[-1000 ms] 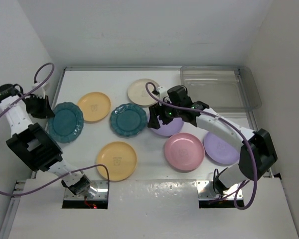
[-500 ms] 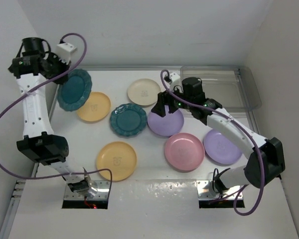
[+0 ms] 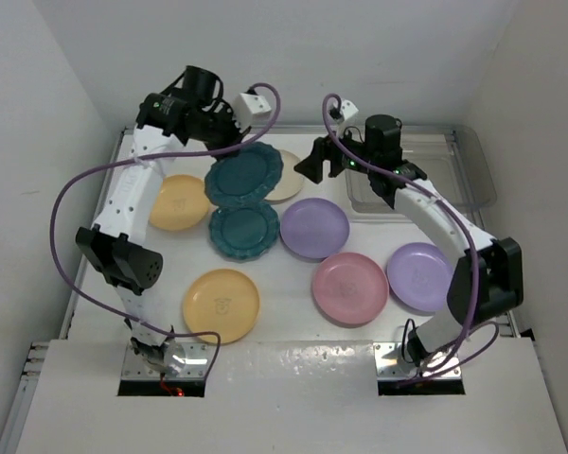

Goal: Place the plates into the plastic bin on the countertop

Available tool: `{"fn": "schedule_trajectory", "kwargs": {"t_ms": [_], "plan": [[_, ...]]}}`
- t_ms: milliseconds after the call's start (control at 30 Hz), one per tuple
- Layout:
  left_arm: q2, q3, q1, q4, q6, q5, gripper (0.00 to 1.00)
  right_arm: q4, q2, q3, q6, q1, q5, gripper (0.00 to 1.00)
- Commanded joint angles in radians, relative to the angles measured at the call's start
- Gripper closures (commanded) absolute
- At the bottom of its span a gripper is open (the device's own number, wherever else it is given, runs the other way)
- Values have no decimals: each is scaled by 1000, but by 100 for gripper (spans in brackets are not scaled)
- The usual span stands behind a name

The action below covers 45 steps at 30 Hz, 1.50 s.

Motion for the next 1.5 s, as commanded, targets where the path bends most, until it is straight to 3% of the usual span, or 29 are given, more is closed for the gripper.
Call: {"fn": "schedule_trajectory", "kwargs": {"t_ms": [0,233,267,433,533,567,600,667,900,933,967,1067,1100,1200,1333,1467], "plan": [[-50,69,-54,106,32,57,100,109,84,79,-32,5,-117,22],[-60,-4,-110,142,23,148,100,222,187,103,8,8,-219,28],[-60,-5,-111,142,23,148,100,244,203,105,28,8,-264,33],[-70,-28,-111,160,23,191,100,323,261,90,86,47,-293,43],[-70,-46,-111,160,23,200,100,360,285,94,127,70,-283,62],[-70,-63,-111,171,23,200,100,365,289,96,146,73,-279,71],[-70,-63,-111,171,23,200,100,389,292,94,161,74,-269,87],[-70,-87,-101,182,23,200,100,435,287,70,201,76,-253,100],[-79,-106,-68,221,-30,133,100,586,214,-25,317,56,-184,100],[-79,-106,-52,237,-40,123,93,593,204,-22,331,51,-186,100],[-79,-106,-52,237,-40,114,69,597,197,-19,360,34,-189,100],[-79,-106,-11,283,-98,79,57,639,184,-19,483,8,-181,100],[-79,-106,1,298,-139,70,47,656,180,-25,541,2,-172,100],[-97,-97,78,359,-196,47,30,675,148,-58,672,-58,-111,100],[-106,-88,188,410,-276,-12,26,707,68,-206,784,-166,36,100],[-146,-185,254,410,-276,-36,26,606,-39,-354,928,-347,340,100]]}}
